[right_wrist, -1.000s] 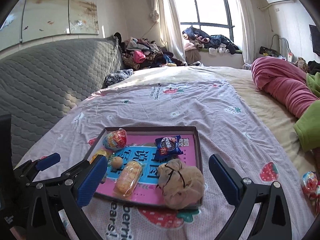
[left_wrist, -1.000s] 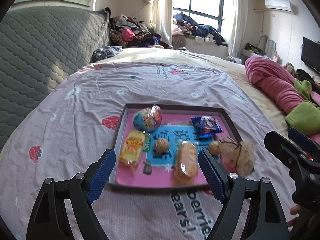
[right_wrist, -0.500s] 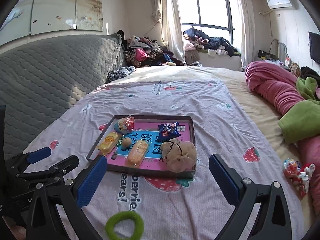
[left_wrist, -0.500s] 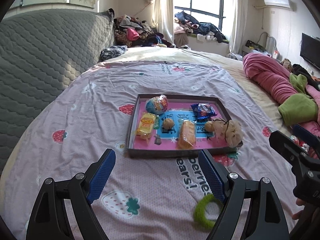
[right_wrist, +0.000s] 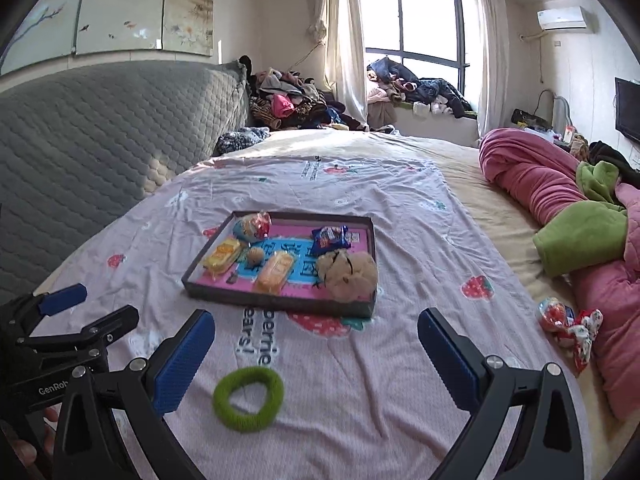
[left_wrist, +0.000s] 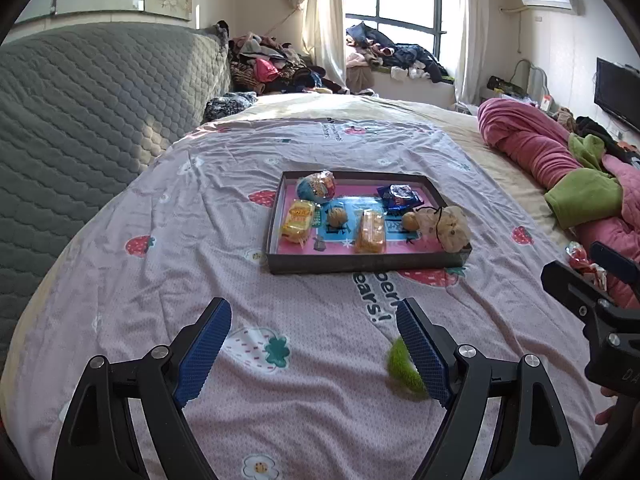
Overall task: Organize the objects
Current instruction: 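Withdraw both open grippers from the tray back toward the green ring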
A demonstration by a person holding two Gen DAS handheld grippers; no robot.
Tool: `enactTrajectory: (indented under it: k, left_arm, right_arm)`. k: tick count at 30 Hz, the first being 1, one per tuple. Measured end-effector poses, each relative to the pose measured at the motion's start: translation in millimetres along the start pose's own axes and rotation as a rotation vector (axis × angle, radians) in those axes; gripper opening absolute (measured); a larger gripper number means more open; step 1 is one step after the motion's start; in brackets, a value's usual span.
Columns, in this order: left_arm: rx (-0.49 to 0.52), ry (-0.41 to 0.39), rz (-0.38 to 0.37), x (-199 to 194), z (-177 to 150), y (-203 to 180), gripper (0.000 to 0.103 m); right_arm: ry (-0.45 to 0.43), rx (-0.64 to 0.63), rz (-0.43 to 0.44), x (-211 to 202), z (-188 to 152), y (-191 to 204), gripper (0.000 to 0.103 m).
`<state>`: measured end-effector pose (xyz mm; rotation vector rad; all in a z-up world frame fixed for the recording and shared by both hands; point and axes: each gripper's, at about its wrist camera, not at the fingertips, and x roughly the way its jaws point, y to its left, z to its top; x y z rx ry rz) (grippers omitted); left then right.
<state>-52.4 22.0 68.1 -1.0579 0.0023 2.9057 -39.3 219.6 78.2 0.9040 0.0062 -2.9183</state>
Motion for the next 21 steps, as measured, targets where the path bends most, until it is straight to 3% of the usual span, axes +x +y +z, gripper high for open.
enactTrajectory:
  k: [15,21]
  left_arm:
    - [0.007,0.049,0.043,8.3,-65.9,4.4,0.086]
    - [0.027,0.030,0.063,16.2,-79.7,1.0,0.086]
  right_arm:
    - [0.056,-0.030,-0.052,3.0,-70.7,8.7,0.102]
    - [0.069,0.025,-0.054,13.7,-91.1,-4.8,0.102]
